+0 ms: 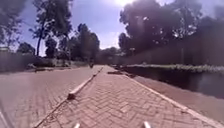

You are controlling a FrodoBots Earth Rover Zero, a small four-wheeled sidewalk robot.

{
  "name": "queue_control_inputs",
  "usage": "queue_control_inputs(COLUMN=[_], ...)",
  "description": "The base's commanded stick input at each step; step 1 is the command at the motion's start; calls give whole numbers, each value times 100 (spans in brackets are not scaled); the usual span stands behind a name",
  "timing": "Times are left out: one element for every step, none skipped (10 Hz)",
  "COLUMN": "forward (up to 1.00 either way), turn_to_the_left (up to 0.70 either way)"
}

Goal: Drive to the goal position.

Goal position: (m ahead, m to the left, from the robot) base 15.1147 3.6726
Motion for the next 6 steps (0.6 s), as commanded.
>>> queue_control_inputs(forward=[70, 70, 70, 70, 70, 70], turn_to_the_left=[0, 0, 0, 0, 0, 0])
